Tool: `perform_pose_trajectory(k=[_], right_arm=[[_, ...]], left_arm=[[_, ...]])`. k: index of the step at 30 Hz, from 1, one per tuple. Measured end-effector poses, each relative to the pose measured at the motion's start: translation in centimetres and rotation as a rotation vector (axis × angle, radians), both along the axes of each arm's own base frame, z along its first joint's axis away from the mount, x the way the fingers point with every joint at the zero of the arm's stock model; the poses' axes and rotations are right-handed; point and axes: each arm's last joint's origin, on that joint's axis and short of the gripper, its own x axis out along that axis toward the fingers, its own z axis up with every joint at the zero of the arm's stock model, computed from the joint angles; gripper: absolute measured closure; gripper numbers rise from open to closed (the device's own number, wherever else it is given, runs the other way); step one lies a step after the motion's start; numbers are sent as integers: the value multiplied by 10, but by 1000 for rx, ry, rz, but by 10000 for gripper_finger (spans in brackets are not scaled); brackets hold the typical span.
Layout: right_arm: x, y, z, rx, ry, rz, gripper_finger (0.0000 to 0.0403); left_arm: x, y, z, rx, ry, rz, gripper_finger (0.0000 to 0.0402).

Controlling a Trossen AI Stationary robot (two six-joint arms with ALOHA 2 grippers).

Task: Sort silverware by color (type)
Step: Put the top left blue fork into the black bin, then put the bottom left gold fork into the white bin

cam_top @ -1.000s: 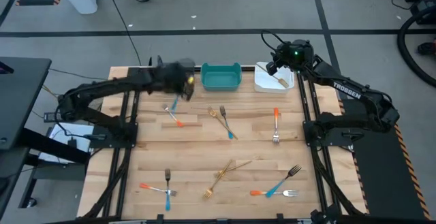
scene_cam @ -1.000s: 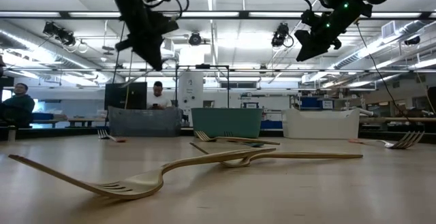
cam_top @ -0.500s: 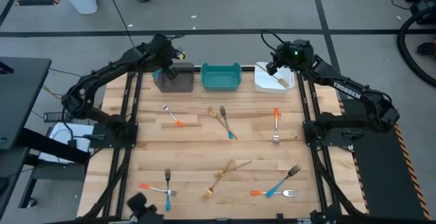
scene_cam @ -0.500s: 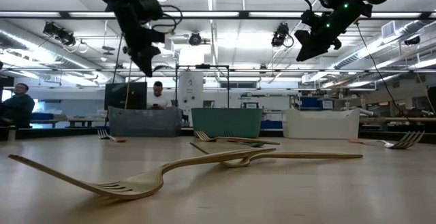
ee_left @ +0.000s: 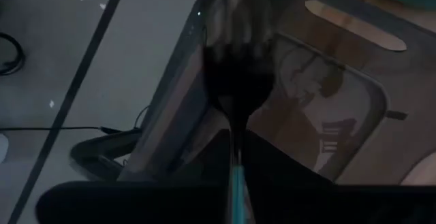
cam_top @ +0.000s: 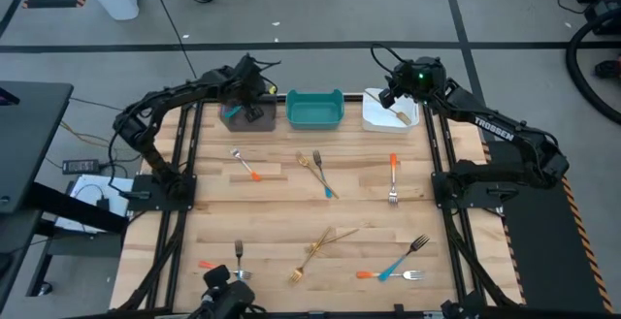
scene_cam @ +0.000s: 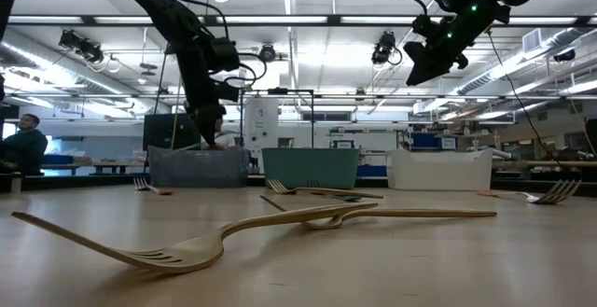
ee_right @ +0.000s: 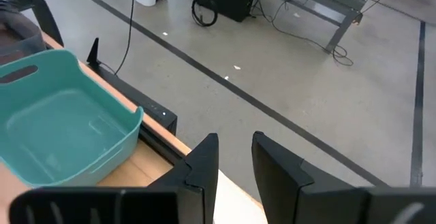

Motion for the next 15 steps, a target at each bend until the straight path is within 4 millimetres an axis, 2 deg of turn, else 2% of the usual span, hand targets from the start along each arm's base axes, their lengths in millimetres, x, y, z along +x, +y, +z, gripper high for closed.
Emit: perform_pose_trajectory(k=[8, 13, 15], right_arm=[[5, 6, -3, 42, -9, 16, 305], [10, 11, -3, 44, -7, 44, 305], [12, 15, -3, 53, -4, 61, 305]], left_arm=[[3, 0, -2, -2, 0, -4, 313], [9, -8, -2, -20, -16, 12, 312], [13, -16, 4, -38, -12, -1, 314]])
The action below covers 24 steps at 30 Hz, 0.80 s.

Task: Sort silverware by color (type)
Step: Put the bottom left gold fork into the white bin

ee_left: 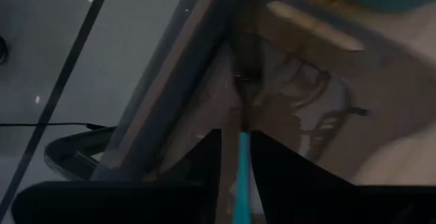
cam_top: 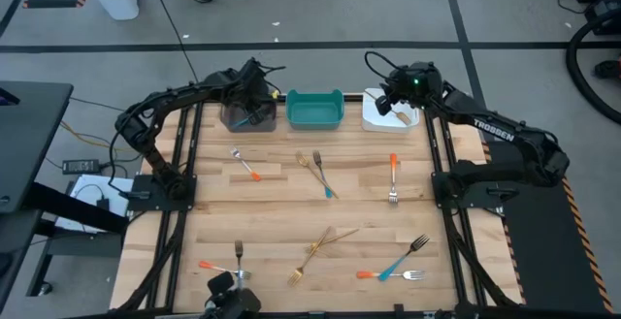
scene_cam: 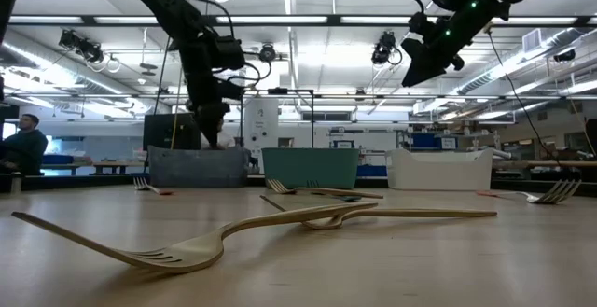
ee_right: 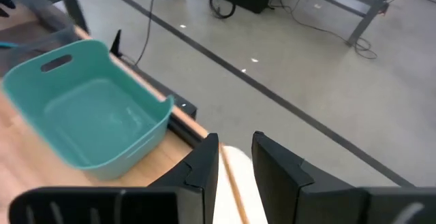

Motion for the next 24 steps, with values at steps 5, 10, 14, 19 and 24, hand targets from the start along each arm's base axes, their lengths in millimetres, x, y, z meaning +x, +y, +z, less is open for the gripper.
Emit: perform_pose_trajectory(k=[5, 10, 14, 19, 24], right_arm=[[1, 21, 1, 71, -12, 35, 305], [-7, 46, -2, 278, -74, -35, 305], [-17, 64, -13, 491, -49, -140, 306], [-23, 79, -30, 768, 48, -288, 315], [-16, 85, -42, 969, 42, -424, 322]], left_arm=[[12, -21, 32, -3, -31, -64, 314], [22, -43, 70, 57, -124, -117, 314], [26, -55, 87, 93, -191, -138, 314], [29, -59, 95, 121, -256, -130, 314], [31, -57, 97, 136, -294, -113, 315]])
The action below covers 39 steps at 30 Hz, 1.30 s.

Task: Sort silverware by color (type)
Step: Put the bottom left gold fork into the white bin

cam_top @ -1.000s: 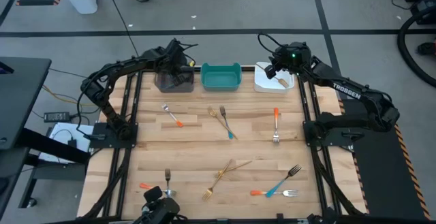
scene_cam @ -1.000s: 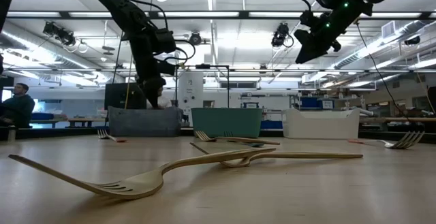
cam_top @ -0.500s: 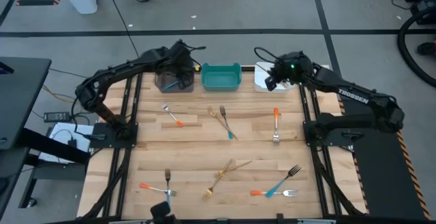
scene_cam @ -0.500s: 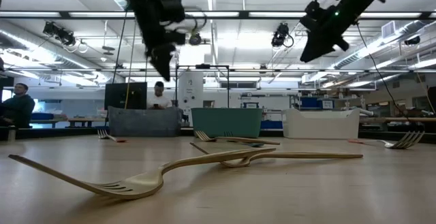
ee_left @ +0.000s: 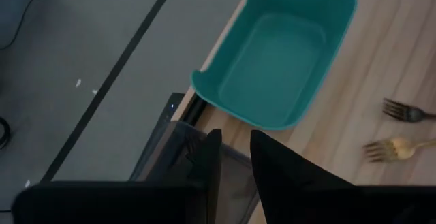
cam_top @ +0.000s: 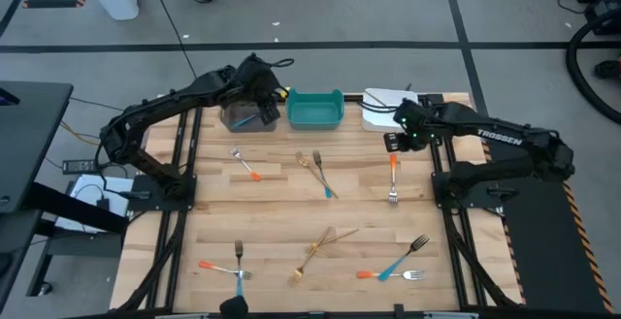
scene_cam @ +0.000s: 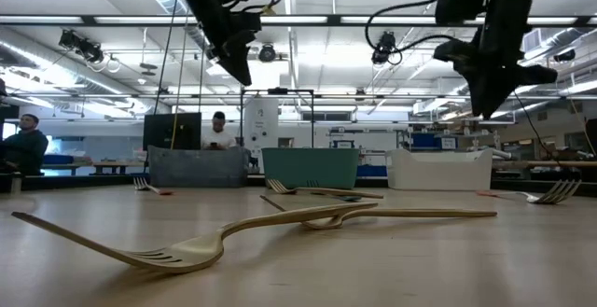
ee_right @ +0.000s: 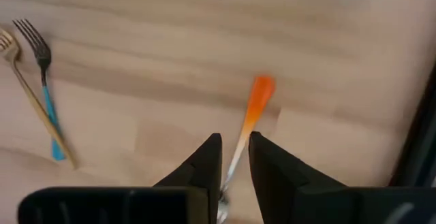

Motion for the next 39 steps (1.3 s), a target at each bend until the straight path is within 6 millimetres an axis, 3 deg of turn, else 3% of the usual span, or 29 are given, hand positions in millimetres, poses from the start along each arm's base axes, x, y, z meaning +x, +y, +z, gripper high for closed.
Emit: perform_pose_trajectory(k=[10, 18, 24, 31, 39], right_arm=[[25, 22, -18, 194, 56, 67, 330], [50, 39, -28, 143, 25, 292, 330], [74, 52, -31, 9, -93, 600, 330], [58, 49, -35, -49, 117, 430, 330], [45, 38, -33, -167, 267, 428, 330]], left_arm=[[0, 0, 0, -2, -4, 4, 315], [-3, -2, -4, -46, 37, -7, 315], [1, -11, -5, -175, -28, -78, 315], [12, -32, -6, -218, -38, -117, 315], [29, -70, -6, -332, -99, -85, 315]])
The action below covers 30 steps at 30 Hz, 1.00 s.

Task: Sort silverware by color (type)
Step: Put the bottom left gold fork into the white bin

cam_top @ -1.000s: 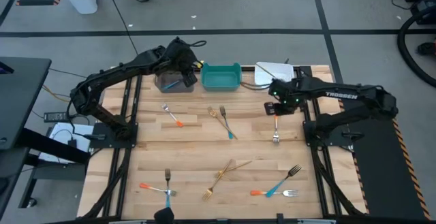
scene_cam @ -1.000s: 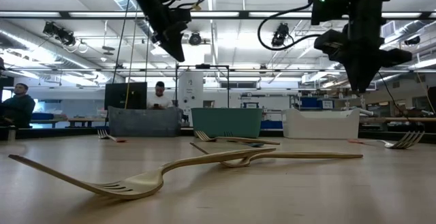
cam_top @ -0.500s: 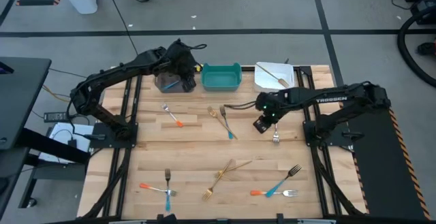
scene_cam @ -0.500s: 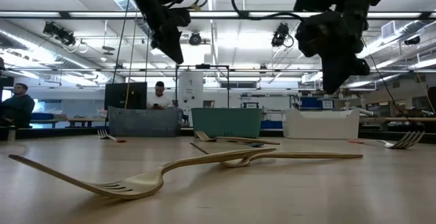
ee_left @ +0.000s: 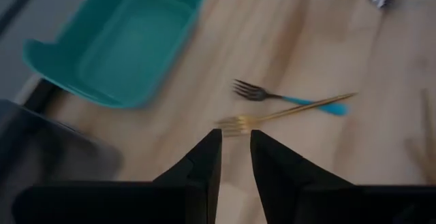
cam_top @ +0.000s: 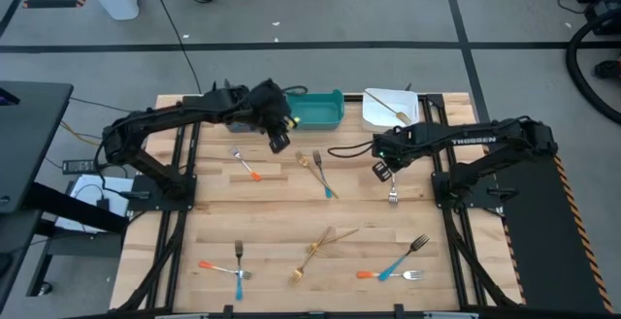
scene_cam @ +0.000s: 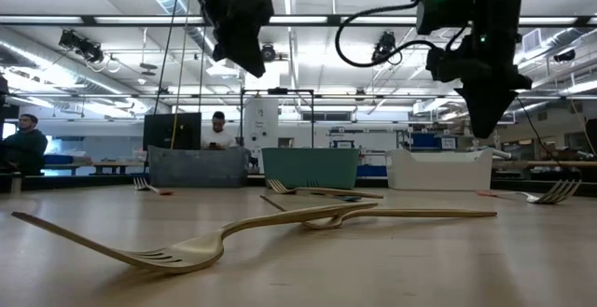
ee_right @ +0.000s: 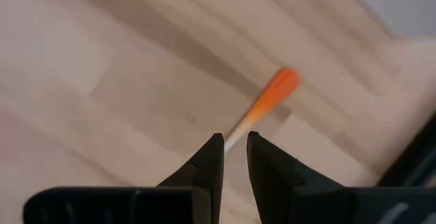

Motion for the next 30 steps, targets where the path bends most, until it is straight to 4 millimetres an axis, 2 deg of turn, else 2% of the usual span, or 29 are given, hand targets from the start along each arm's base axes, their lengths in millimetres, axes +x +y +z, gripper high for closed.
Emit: perform_pose_trajectory(k=[4, 9, 17, 21, 30], right_arm=[[-2, -8, 0, 15, 14, 29, 330], [-3, -14, 0, -18, 40, 117, 330], [1, -17, 1, -55, 48, 302, 330], [3, -17, 1, -68, 33, 331, 330], [5, -18, 2, -73, 17, 346, 330]], left_arm=[[8, -27, -1, -94, -20, 44, 315], [16, -69, -1, -170, -30, 10, 315], [22, -134, -5, -307, -45, 115, 315], [27, -165, -16, -369, -21, 142, 315], [50, -221, -61, -448, 29, 141, 315]])
